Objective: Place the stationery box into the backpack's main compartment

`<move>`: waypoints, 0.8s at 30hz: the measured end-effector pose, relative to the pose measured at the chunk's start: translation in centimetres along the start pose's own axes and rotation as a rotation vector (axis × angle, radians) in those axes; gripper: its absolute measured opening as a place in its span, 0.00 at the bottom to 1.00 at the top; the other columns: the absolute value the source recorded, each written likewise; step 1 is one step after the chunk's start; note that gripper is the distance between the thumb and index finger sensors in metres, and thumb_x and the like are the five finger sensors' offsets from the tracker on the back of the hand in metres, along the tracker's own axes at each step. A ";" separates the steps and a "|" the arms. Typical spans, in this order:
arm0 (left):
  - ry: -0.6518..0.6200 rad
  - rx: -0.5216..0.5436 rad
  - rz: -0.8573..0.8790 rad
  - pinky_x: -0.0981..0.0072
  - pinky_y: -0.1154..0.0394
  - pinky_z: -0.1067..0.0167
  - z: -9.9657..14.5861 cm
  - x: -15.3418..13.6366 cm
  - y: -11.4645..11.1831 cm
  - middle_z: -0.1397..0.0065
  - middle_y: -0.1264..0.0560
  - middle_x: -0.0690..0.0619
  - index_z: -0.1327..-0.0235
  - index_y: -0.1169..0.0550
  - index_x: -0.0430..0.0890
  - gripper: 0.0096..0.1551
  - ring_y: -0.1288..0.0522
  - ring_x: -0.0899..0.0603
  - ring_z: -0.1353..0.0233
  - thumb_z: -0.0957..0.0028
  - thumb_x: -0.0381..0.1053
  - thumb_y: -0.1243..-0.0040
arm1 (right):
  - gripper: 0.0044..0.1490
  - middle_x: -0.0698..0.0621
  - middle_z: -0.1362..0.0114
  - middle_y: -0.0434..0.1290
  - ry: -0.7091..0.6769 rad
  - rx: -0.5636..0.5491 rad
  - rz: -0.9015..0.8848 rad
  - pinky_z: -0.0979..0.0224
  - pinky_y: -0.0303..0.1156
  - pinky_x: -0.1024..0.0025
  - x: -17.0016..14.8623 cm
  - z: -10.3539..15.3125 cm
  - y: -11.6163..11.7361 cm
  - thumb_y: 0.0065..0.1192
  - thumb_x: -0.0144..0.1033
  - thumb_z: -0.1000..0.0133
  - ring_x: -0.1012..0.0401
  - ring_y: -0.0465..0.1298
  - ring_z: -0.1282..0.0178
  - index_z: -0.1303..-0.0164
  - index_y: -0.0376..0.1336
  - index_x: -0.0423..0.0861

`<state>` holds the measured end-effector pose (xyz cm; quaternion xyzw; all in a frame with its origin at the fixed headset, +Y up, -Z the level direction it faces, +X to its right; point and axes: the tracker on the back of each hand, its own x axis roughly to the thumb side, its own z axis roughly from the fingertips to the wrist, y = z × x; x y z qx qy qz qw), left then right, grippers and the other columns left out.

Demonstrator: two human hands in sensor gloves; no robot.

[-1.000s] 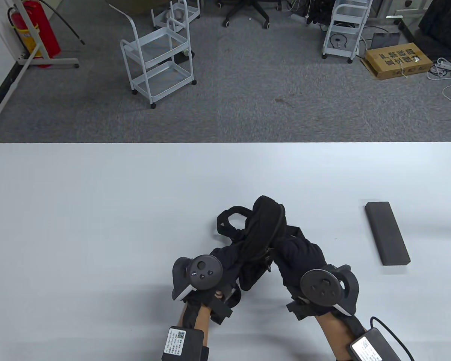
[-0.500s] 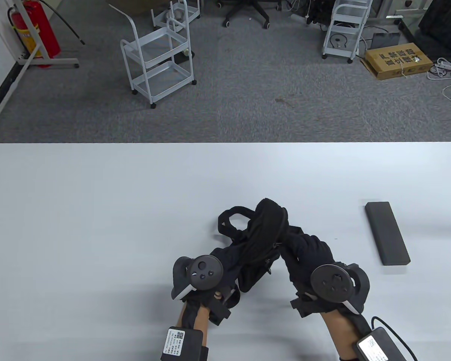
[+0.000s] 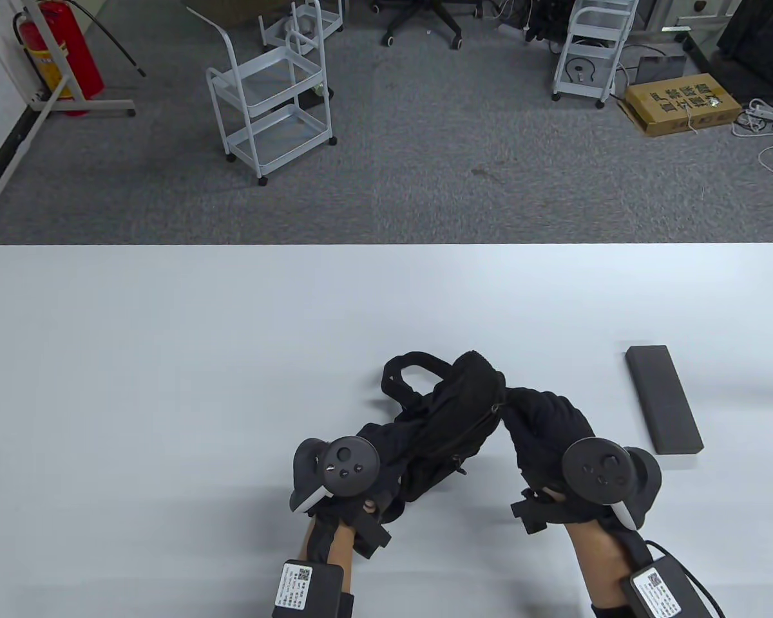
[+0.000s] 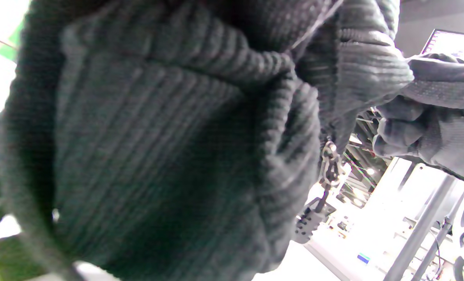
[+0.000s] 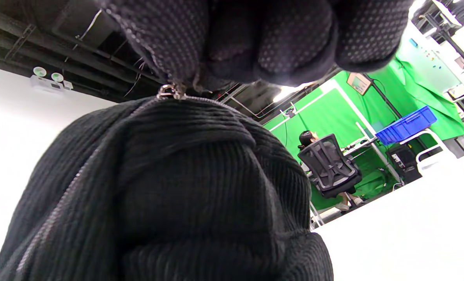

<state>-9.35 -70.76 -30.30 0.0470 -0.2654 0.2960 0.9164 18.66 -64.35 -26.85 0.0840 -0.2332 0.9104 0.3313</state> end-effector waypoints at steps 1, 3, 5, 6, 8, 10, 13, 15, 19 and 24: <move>0.000 0.001 0.001 0.36 0.24 0.39 0.0 0.0 0.0 0.32 0.19 0.49 0.33 0.21 0.49 0.26 0.22 0.37 0.41 0.47 0.43 0.42 | 0.25 0.48 0.44 0.75 0.005 -0.001 -0.003 0.32 0.70 0.43 -0.1 -0.1 -0.1 0.65 0.39 0.41 0.53 0.77 0.52 0.37 0.66 0.42; -0.001 0.002 0.003 0.35 0.25 0.39 0.1 -0.1 0.1 0.32 0.19 0.49 0.33 0.21 0.49 0.26 0.22 0.37 0.41 0.47 0.43 0.42 | 0.25 0.48 0.45 0.75 0.018 -0.005 -0.009 0.32 0.70 0.43 -0.4 -0.1 -0.2 0.65 0.40 0.41 0.53 0.77 0.52 0.37 0.66 0.42; -0.001 0.001 0.005 0.35 0.25 0.38 0.1 -0.1 0.2 0.32 0.19 0.49 0.33 0.21 0.49 0.26 0.23 0.37 0.40 0.47 0.43 0.42 | 0.25 0.48 0.45 0.75 0.032 -0.007 -0.011 0.32 0.70 0.43 -0.8 -0.2 -0.3 0.65 0.40 0.41 0.53 0.77 0.52 0.37 0.66 0.42; 0.000 0.000 0.006 0.35 0.25 0.38 0.1 -0.2 0.2 0.32 0.19 0.49 0.33 0.21 0.50 0.26 0.23 0.37 0.40 0.47 0.43 0.42 | 0.25 0.48 0.45 0.75 0.037 -0.008 -0.012 0.32 0.70 0.43 -1.0 -0.3 -0.3 0.65 0.40 0.41 0.53 0.77 0.52 0.37 0.66 0.42; 0.001 -0.005 0.008 0.34 0.25 0.38 0.1 -0.2 0.3 0.32 0.19 0.49 0.33 0.21 0.50 0.26 0.23 0.37 0.40 0.47 0.43 0.42 | 0.25 0.48 0.45 0.75 0.053 -0.006 -0.011 0.32 0.70 0.43 -1.4 -0.4 -0.3 0.65 0.40 0.41 0.53 0.77 0.52 0.37 0.66 0.42; 0.000 -0.010 0.008 0.34 0.26 0.38 0.1 -0.2 0.3 0.32 0.19 0.50 0.33 0.21 0.50 0.26 0.23 0.37 0.40 0.47 0.43 0.42 | 0.25 0.48 0.45 0.75 0.066 -0.004 -0.005 0.32 0.70 0.43 -1.9 -0.5 -0.3 0.65 0.40 0.41 0.53 0.77 0.52 0.37 0.66 0.42; -0.004 -0.008 0.004 0.34 0.26 0.37 0.2 -0.2 0.3 0.32 0.19 0.50 0.34 0.20 0.50 0.26 0.23 0.37 0.39 0.47 0.43 0.42 | 0.25 0.48 0.45 0.75 0.097 -0.001 -0.012 0.32 0.70 0.43 -2.6 -0.6 -0.3 0.65 0.40 0.41 0.53 0.77 0.52 0.37 0.66 0.42; -0.008 -0.010 0.004 0.34 0.26 0.37 0.1 -0.2 0.3 0.32 0.19 0.50 0.34 0.20 0.51 0.26 0.23 0.37 0.39 0.47 0.43 0.42 | 0.25 0.48 0.45 0.75 0.116 0.002 -0.020 0.32 0.70 0.43 -3.1 -0.7 -0.2 0.65 0.40 0.41 0.53 0.77 0.52 0.37 0.66 0.42; -0.016 -0.016 0.000 0.34 0.26 0.37 0.1 -0.1 0.3 0.32 0.19 0.50 0.34 0.20 0.51 0.26 0.23 0.37 0.39 0.47 0.43 0.42 | 0.26 0.48 0.45 0.75 0.149 0.001 -0.021 0.32 0.70 0.43 -4.1 -0.8 -0.2 0.65 0.40 0.41 0.53 0.78 0.51 0.36 0.66 0.42; -0.031 -0.019 -0.012 0.34 0.26 0.37 0.1 0.1 0.2 0.32 0.19 0.49 0.34 0.20 0.52 0.26 0.24 0.37 0.39 0.48 0.43 0.41 | 0.26 0.49 0.44 0.75 0.181 0.013 -0.031 0.31 0.70 0.43 -4.9 -0.9 0.1 0.66 0.40 0.41 0.52 0.78 0.50 0.36 0.66 0.42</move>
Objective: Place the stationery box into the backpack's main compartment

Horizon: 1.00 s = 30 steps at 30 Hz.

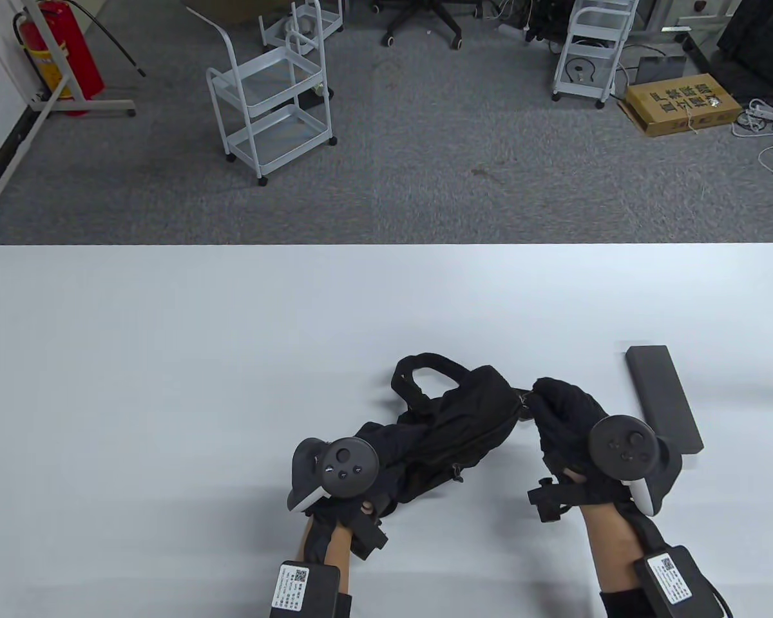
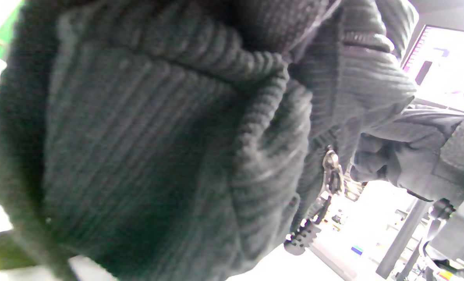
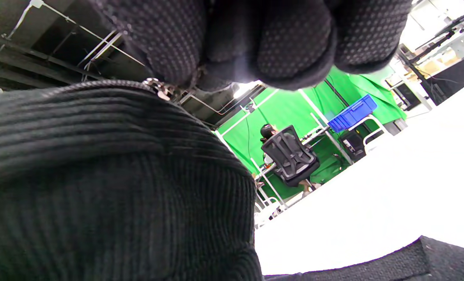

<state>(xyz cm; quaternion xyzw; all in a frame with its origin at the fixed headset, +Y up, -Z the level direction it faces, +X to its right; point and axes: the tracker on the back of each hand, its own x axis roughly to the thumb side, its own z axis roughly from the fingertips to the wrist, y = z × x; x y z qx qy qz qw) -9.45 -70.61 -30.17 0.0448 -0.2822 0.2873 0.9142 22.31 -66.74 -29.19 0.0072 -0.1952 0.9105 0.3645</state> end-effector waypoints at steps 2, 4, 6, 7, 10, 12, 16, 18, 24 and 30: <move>-0.010 0.002 -0.004 0.33 0.26 0.37 0.0 0.1 0.0 0.32 0.19 0.51 0.35 0.20 0.52 0.26 0.24 0.36 0.39 0.48 0.43 0.41 | 0.26 0.49 0.43 0.75 0.001 -0.004 0.007 0.31 0.70 0.43 -0.2 0.0 0.2 0.66 0.40 0.41 0.52 0.78 0.50 0.35 0.66 0.42; -0.019 0.006 -0.009 0.33 0.26 0.37 0.0 0.3 0.0 0.32 0.19 0.51 0.35 0.19 0.52 0.26 0.24 0.37 0.39 0.48 0.43 0.41 | 0.26 0.49 0.43 0.75 0.001 0.002 0.045 0.31 0.70 0.43 -0.5 -0.1 0.5 0.66 0.41 0.41 0.52 0.78 0.50 0.35 0.66 0.43; -0.021 0.004 -0.009 0.33 0.26 0.37 0.0 0.3 0.0 0.32 0.19 0.51 0.35 0.19 0.52 0.26 0.24 0.37 0.39 0.48 0.43 0.41 | 0.26 0.49 0.43 0.76 0.022 0.015 0.042 0.31 0.70 0.43 -0.9 -0.3 0.8 0.66 0.41 0.41 0.52 0.78 0.50 0.35 0.67 0.43; -0.023 0.004 -0.008 0.33 0.26 0.37 0.0 0.3 0.0 0.33 0.19 0.51 0.36 0.19 0.52 0.25 0.24 0.37 0.39 0.48 0.43 0.41 | 0.26 0.49 0.44 0.76 0.035 0.024 0.041 0.31 0.70 0.43 -1.2 -0.4 0.9 0.66 0.41 0.41 0.52 0.78 0.50 0.35 0.67 0.43; -0.027 0.003 -0.006 0.34 0.26 0.37 0.0 0.3 -0.1 0.33 0.19 0.52 0.36 0.19 0.53 0.25 0.24 0.37 0.39 0.48 0.43 0.41 | 0.26 0.49 0.44 0.76 0.073 0.048 0.048 0.31 0.70 0.43 -2.0 -0.7 1.5 0.67 0.41 0.41 0.52 0.78 0.50 0.36 0.67 0.43; -0.020 -0.005 -0.012 0.34 0.26 0.36 0.0 0.3 -0.2 0.33 0.18 0.52 0.36 0.19 0.53 0.25 0.24 0.37 0.39 0.48 0.43 0.41 | 0.26 0.49 0.45 0.76 0.098 0.063 0.067 0.31 0.70 0.43 -2.6 -0.8 2.0 0.67 0.42 0.42 0.52 0.79 0.51 0.36 0.68 0.43; 0.034 0.040 -0.061 0.36 0.25 0.38 -0.1 0.5 -0.3 0.33 0.18 0.50 0.35 0.19 0.51 0.26 0.22 0.38 0.40 0.48 0.44 0.40 | 0.27 0.49 0.42 0.76 0.108 0.091 0.089 0.29 0.70 0.43 -3.1 -1.0 2.3 0.67 0.42 0.42 0.51 0.79 0.47 0.35 0.67 0.44; 0.069 0.090 -0.081 0.37 0.23 0.39 0.0 0.6 0.0 0.33 0.17 0.49 0.34 0.19 0.49 0.26 0.21 0.39 0.40 0.47 0.44 0.40 | 0.34 0.47 0.33 0.72 0.106 0.072 0.089 0.26 0.66 0.40 -3.1 -1.0 1.4 0.65 0.46 0.42 0.46 0.76 0.37 0.28 0.63 0.44; 0.167 0.237 -0.051 0.38 0.22 0.41 0.9 -0.6 1.7 0.34 0.16 0.48 0.33 0.19 0.46 0.26 0.19 0.38 0.42 0.46 0.44 0.40 | 0.49 0.39 0.16 0.54 0.170 -0.023 0.160 0.19 0.50 0.29 -4.9 -1.3 -2.0 0.63 0.48 0.40 0.31 0.55 0.16 0.15 0.47 0.40; 0.193 0.320 -0.013 0.38 0.22 0.42 1.5 -1.3 2.6 0.35 0.16 0.47 0.33 0.19 0.46 0.26 0.19 0.38 0.42 0.46 0.44 0.40 | 0.59 0.33 0.13 0.40 0.427 0.038 0.445 0.23 0.38 0.22 -12.2 -1.0 -2.6 0.64 0.49 0.41 0.24 0.38 0.17 0.13 0.38 0.36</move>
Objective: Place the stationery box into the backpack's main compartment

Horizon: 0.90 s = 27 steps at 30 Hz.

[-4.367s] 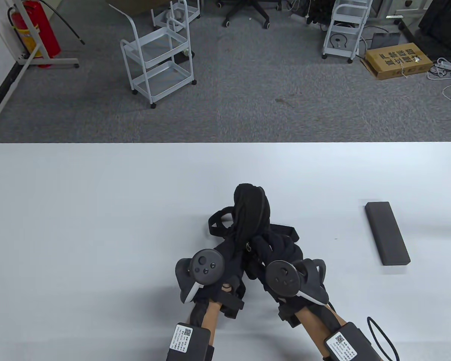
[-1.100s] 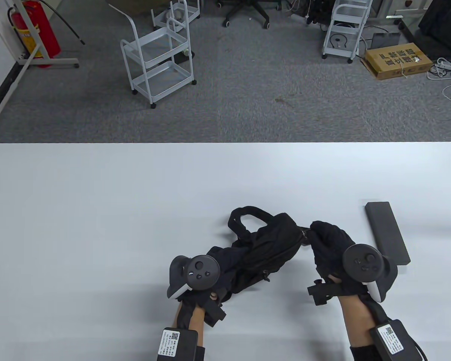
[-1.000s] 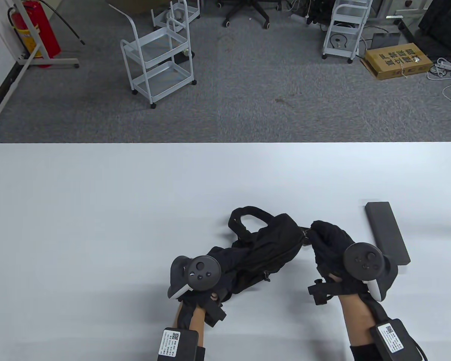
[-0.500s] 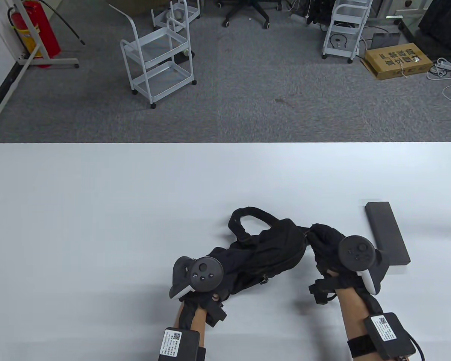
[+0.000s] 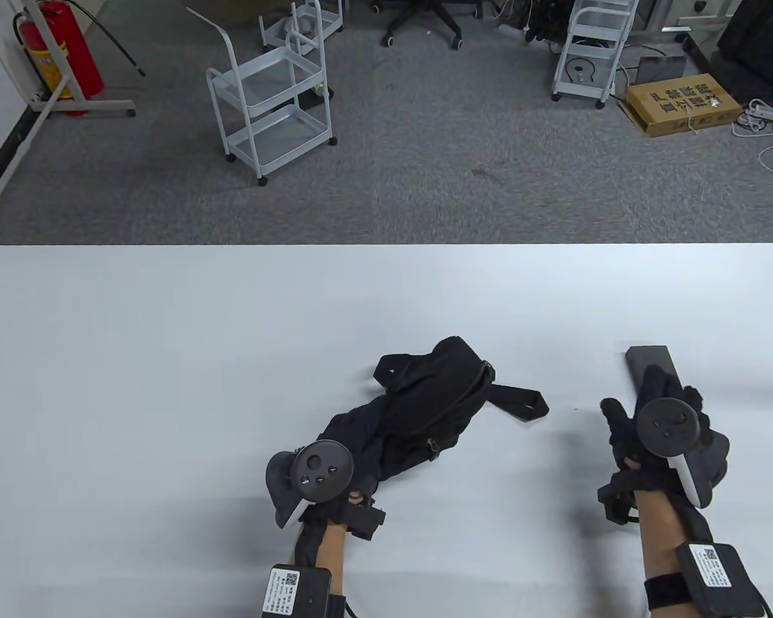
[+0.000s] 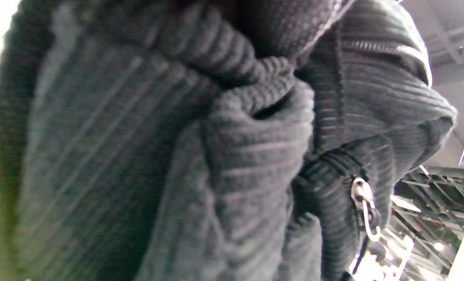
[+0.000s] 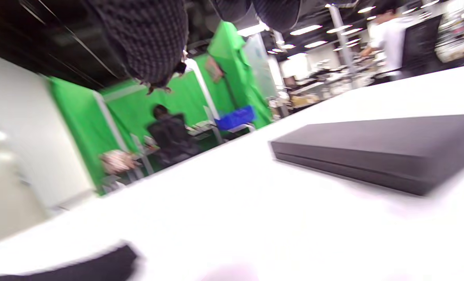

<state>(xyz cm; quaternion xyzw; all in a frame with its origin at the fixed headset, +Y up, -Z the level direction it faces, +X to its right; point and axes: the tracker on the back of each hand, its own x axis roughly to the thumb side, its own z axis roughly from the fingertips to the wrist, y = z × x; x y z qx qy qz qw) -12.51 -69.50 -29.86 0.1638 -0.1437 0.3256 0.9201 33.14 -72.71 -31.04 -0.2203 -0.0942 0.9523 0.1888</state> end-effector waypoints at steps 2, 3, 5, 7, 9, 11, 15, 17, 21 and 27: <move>0.010 0.014 0.010 0.38 0.22 0.42 0.1 -0.2 0.1 0.35 0.16 0.47 0.33 0.19 0.45 0.26 0.19 0.38 0.42 0.46 0.44 0.40 | 0.61 0.31 0.13 0.37 0.102 0.083 0.026 0.24 0.37 0.21 -2.4 -0.8 1.4 0.64 0.51 0.41 0.22 0.35 0.18 0.13 0.35 0.36; 0.010 0.015 0.009 0.38 0.22 0.42 0.1 -0.3 0.2 0.35 0.16 0.47 0.33 0.19 0.45 0.26 0.19 0.38 0.42 0.46 0.44 0.40 | 0.63 0.31 0.13 0.36 0.138 0.108 0.021 0.24 0.36 0.20 -3.0 -1.0 1.8 0.64 0.51 0.41 0.22 0.34 0.18 0.13 0.34 0.36; 0.012 0.018 0.007 0.38 0.22 0.42 0.1 -0.4 0.3 0.35 0.16 0.47 0.33 0.19 0.45 0.26 0.19 0.38 0.42 0.46 0.44 0.40 | 0.63 0.30 0.13 0.36 0.174 0.142 0.045 0.24 0.37 0.20 -3.9 -1.4 2.5 0.65 0.52 0.41 0.22 0.35 0.18 0.13 0.34 0.36; 0.022 0.029 0.011 0.38 0.22 0.42 0.1 -0.6 0.4 0.35 0.16 0.47 0.33 0.19 0.45 0.26 0.19 0.38 0.42 0.46 0.44 0.40 | 0.64 0.30 0.13 0.36 0.199 0.173 0.051 0.24 0.37 0.20 -4.3 -1.6 2.9 0.65 0.52 0.42 0.22 0.34 0.18 0.14 0.33 0.36; 0.032 0.033 0.013 0.38 0.22 0.42 0.1 -0.8 0.4 0.35 0.16 0.47 0.33 0.19 0.45 0.26 0.19 0.38 0.42 0.46 0.44 0.40 | 0.63 0.30 0.13 0.38 0.207 0.178 0.061 0.24 0.38 0.20 -4.4 -1.7 3.2 0.65 0.51 0.42 0.22 0.36 0.17 0.13 0.34 0.36; 0.040 0.029 0.014 0.38 0.22 0.42 0.2 -1.0 0.4 0.35 0.16 0.47 0.33 0.19 0.45 0.26 0.19 0.38 0.42 0.46 0.44 0.40 | 0.62 0.30 0.13 0.39 0.217 0.178 0.079 0.24 0.38 0.20 -4.5 -1.8 3.4 0.65 0.50 0.41 0.23 0.36 0.17 0.13 0.34 0.37; 0.047 0.024 0.017 0.38 0.22 0.42 0.1 -1.2 0.4 0.35 0.16 0.47 0.33 0.19 0.45 0.26 0.19 0.38 0.42 0.46 0.44 0.40 | 0.58 0.30 0.13 0.39 0.224 0.186 0.126 0.23 0.39 0.21 -4.7 -1.8 3.9 0.64 0.46 0.40 0.23 0.38 0.17 0.13 0.36 0.38; 0.048 0.021 0.017 0.38 0.22 0.42 0.1 -1.2 0.4 0.35 0.16 0.47 0.33 0.19 0.45 0.26 0.19 0.38 0.42 0.46 0.44 0.40 | 0.56 0.31 0.13 0.38 0.222 0.185 0.147 0.23 0.40 0.22 -4.8 -1.9 4.0 0.64 0.46 0.39 0.24 0.39 0.16 0.13 0.37 0.38; 0.051 0.015 0.016 0.38 0.22 0.41 0.1 -1.1 0.4 0.35 0.16 0.47 0.33 0.19 0.45 0.26 0.20 0.38 0.42 0.46 0.44 0.40 | 0.53 0.32 0.14 0.37 0.230 0.192 0.136 0.22 0.41 0.23 -5.1 -2.1 4.2 0.63 0.43 0.39 0.24 0.40 0.16 0.13 0.39 0.40; 0.054 0.012 0.024 0.38 0.22 0.41 0.1 -1.2 0.4 0.35 0.16 0.47 0.33 0.19 0.45 0.26 0.20 0.38 0.42 0.46 0.44 0.40 | 0.50 0.30 0.14 0.41 0.253 0.182 0.131 0.20 0.45 0.25 -5.4 -2.4 4.2 0.64 0.41 0.39 0.26 0.45 0.15 0.13 0.41 0.47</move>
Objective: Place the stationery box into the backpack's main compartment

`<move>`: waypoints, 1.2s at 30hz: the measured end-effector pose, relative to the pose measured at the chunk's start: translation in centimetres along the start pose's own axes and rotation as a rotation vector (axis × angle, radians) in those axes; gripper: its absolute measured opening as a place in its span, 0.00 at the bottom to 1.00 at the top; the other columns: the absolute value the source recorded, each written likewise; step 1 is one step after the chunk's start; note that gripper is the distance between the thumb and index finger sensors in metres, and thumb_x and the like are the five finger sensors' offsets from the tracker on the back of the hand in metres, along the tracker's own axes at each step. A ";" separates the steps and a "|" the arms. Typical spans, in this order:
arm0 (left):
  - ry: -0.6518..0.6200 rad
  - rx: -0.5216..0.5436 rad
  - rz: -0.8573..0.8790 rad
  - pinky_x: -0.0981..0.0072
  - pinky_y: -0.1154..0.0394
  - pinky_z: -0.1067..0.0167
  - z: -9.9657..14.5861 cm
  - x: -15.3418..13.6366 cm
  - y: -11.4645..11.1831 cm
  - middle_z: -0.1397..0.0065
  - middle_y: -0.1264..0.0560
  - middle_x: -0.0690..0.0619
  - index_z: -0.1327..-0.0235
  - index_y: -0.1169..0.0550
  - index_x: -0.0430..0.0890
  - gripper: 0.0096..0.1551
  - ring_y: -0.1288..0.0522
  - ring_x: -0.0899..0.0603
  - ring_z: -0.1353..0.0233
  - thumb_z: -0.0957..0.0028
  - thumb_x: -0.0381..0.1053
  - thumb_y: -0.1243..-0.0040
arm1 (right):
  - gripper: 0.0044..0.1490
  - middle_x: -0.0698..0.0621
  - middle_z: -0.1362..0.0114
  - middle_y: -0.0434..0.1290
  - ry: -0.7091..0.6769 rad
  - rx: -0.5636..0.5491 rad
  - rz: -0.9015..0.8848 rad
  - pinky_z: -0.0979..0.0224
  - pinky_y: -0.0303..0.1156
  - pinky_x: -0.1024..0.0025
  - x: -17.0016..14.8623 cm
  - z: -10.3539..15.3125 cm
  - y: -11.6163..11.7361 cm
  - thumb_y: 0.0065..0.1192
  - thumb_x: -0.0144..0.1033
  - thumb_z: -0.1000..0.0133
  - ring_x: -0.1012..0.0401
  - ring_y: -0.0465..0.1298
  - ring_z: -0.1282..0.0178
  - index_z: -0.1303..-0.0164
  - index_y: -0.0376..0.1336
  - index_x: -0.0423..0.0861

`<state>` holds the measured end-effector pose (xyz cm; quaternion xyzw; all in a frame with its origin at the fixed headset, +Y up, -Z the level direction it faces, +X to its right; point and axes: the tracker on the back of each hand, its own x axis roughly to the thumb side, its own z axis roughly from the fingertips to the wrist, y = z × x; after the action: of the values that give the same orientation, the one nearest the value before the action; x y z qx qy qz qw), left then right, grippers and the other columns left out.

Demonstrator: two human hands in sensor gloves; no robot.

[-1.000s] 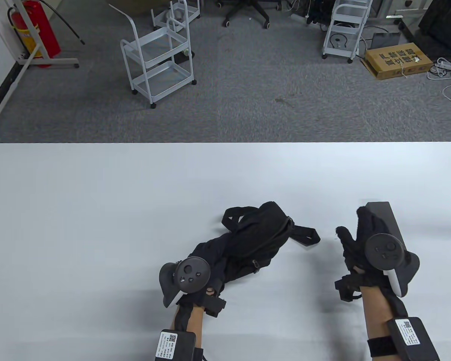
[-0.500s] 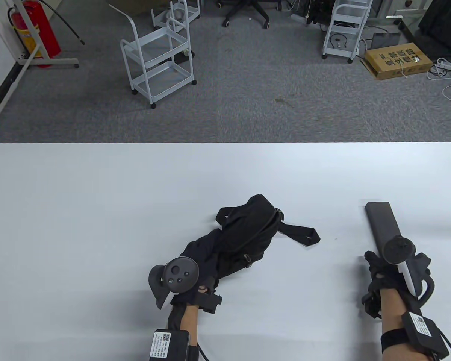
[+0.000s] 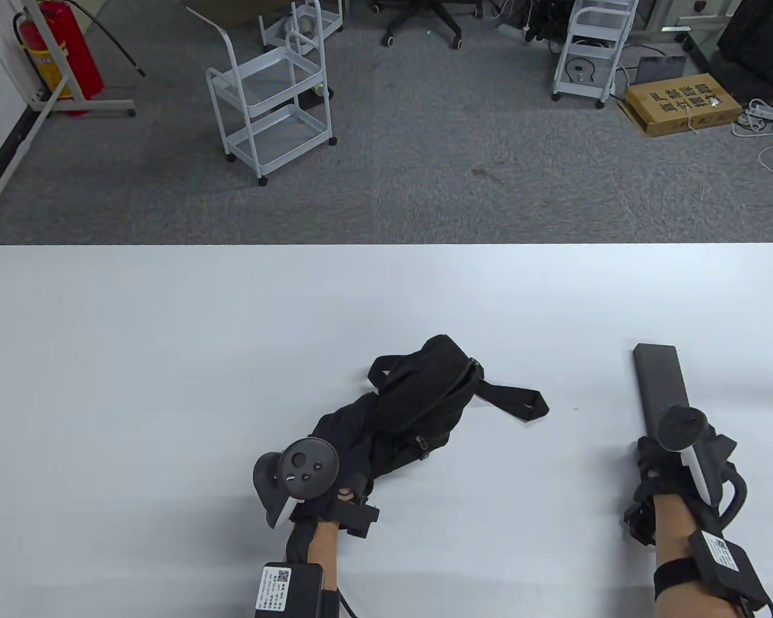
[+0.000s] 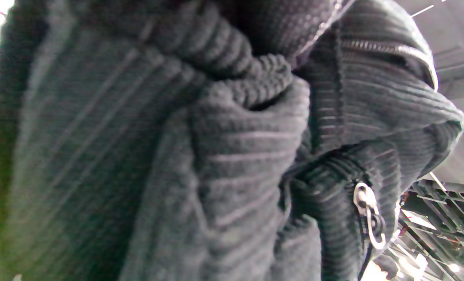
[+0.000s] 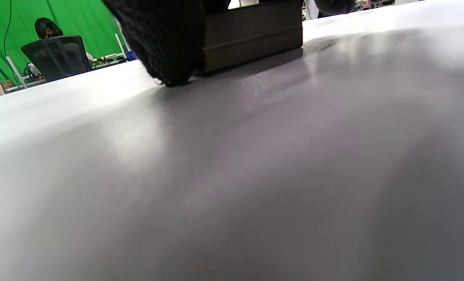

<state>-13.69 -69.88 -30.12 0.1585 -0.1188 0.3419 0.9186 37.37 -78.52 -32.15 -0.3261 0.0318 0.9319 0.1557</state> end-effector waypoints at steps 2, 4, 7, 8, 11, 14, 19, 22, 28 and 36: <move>0.002 0.000 0.003 0.38 0.22 0.41 0.0 0.0 0.0 0.35 0.16 0.47 0.33 0.19 0.45 0.26 0.20 0.38 0.42 0.46 0.44 0.40 | 0.51 0.29 0.15 0.41 -0.007 0.001 -0.015 0.20 0.46 0.26 0.0 0.0 -0.1 0.65 0.41 0.39 0.27 0.47 0.15 0.13 0.40 0.47; 0.002 -0.001 0.004 0.38 0.22 0.41 0.0 0.0 0.0 0.35 0.16 0.47 0.33 0.19 0.45 0.26 0.20 0.38 0.42 0.46 0.44 0.40 | 0.53 0.29 0.16 0.42 -0.022 0.000 -0.041 0.20 0.47 0.26 -0.1 0.0 -0.1 0.66 0.40 0.39 0.27 0.49 0.16 0.13 0.39 0.42; 0.004 0.002 0.005 0.38 0.22 0.41 0.0 -0.1 0.0 0.35 0.16 0.47 0.33 0.19 0.45 0.26 0.20 0.38 0.42 0.46 0.44 0.40 | 0.55 0.29 0.16 0.40 -0.028 -0.016 -0.048 0.20 0.47 0.25 -0.1 0.1 -0.2 0.65 0.40 0.39 0.29 0.53 0.17 0.14 0.37 0.38; 0.004 0.003 0.004 0.38 0.22 0.41 0.0 -0.1 0.0 0.34 0.16 0.47 0.33 0.19 0.45 0.26 0.20 0.38 0.42 0.46 0.44 0.40 | 0.55 0.29 0.16 0.41 -0.040 -0.041 -0.065 0.20 0.47 0.25 0.0 0.3 -0.4 0.65 0.40 0.39 0.30 0.54 0.18 0.14 0.37 0.37; 0.007 0.010 0.006 0.38 0.22 0.41 0.0 -0.1 0.1 0.35 0.16 0.47 0.33 0.19 0.45 0.26 0.20 0.38 0.42 0.46 0.44 0.40 | 0.55 0.28 0.17 0.42 -0.085 -0.103 -0.103 0.21 0.48 0.26 0.4 0.7 -1.0 0.66 0.41 0.40 0.30 0.56 0.20 0.15 0.38 0.36; 0.017 0.022 0.012 0.38 0.22 0.41 0.0 -0.2 0.2 0.35 0.16 0.47 0.33 0.19 0.45 0.26 0.20 0.38 0.42 0.46 0.44 0.40 | 0.55 0.28 0.17 0.41 -0.140 -0.152 -0.120 0.20 0.48 0.27 1.1 1.3 -1.9 0.66 0.41 0.40 0.30 0.55 0.21 0.15 0.39 0.36; 0.040 0.053 0.019 0.38 0.22 0.42 0.0 -0.4 0.6 0.35 0.16 0.46 0.33 0.19 0.45 0.26 0.20 0.37 0.42 0.46 0.44 0.40 | 0.55 0.28 0.18 0.41 -0.225 -0.197 -0.197 0.21 0.49 0.27 2.4 2.3 -3.5 0.66 0.43 0.40 0.30 0.55 0.21 0.16 0.40 0.35; 0.078 0.086 0.018 0.37 0.22 0.42 0.1 -0.6 0.9 0.35 0.16 0.46 0.33 0.19 0.44 0.26 0.20 0.37 0.42 0.46 0.44 0.40 | 0.55 0.29 0.17 0.41 -0.296 -0.222 -0.342 0.20 0.49 0.28 3.4 3.2 -5.7 0.67 0.46 0.40 0.31 0.55 0.22 0.16 0.41 0.36; 0.135 0.151 0.035 0.37 0.22 0.42 0.1 -1.3 1.4 0.35 0.17 0.45 0.33 0.20 0.43 0.26 0.20 0.37 0.42 0.46 0.44 0.40 | 0.52 0.30 0.17 0.43 -0.491 -0.258 -0.496 0.20 0.50 0.28 5.6 5.4 -10.7 0.68 0.46 0.40 0.32 0.56 0.22 0.16 0.46 0.37; 0.155 0.149 0.049 0.38 0.22 0.42 -0.1 -1.8 1.2 0.35 0.17 0.45 0.32 0.20 0.43 0.27 0.20 0.37 0.43 0.46 0.44 0.40 | 0.49 0.31 0.16 0.46 -0.819 -0.173 -0.598 0.19 0.54 0.30 8.6 9.8 -14.6 0.68 0.49 0.40 0.33 0.59 0.21 0.17 0.51 0.40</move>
<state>-15.86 -70.05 -30.52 0.1965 -0.0258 0.3835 0.9020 29.70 -60.73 -29.17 0.0591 -0.2036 0.8972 0.3874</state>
